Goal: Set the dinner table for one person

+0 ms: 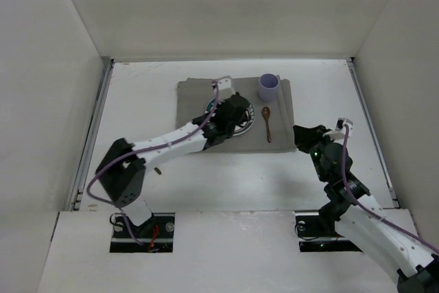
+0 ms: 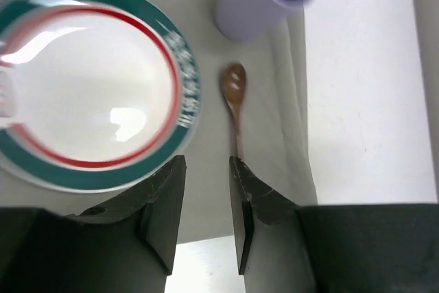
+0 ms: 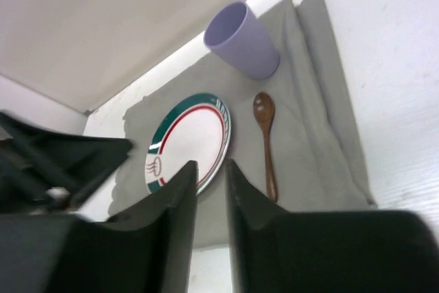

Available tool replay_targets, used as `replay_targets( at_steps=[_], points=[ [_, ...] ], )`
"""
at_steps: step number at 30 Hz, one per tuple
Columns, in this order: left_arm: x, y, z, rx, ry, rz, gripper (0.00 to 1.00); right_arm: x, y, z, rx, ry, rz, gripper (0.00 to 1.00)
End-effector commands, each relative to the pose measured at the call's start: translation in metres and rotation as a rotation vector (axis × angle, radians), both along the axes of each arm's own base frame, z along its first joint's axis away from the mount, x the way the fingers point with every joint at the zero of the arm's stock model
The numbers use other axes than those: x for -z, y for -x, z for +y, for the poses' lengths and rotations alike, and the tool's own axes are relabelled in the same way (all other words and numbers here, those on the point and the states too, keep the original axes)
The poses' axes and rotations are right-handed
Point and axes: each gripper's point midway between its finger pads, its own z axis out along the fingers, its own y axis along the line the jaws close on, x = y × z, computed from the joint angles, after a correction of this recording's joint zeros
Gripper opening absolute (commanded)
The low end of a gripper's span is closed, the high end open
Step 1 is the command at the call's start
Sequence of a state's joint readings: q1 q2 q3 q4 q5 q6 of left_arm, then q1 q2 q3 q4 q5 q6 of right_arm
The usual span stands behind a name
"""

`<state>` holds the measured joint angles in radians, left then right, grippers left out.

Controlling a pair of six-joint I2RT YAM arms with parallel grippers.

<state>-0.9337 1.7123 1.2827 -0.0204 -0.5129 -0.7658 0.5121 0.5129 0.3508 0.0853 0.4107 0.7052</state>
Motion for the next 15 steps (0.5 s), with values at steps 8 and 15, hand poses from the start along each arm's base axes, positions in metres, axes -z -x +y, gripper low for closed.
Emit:
replay_targets(
  at_steps=[8,15],
  points=[
    [0.068,0.054,0.268,-0.544,-0.155,0.195,0.27,-0.006,0.002,0.08,-0.308,0.027,-0.007,0.21],
    [0.115,0.099,0.334,-0.701,-0.19,0.351,0.28,0.012,0.003,0.108,-0.383,0.115,0.041,0.3]
  ],
)
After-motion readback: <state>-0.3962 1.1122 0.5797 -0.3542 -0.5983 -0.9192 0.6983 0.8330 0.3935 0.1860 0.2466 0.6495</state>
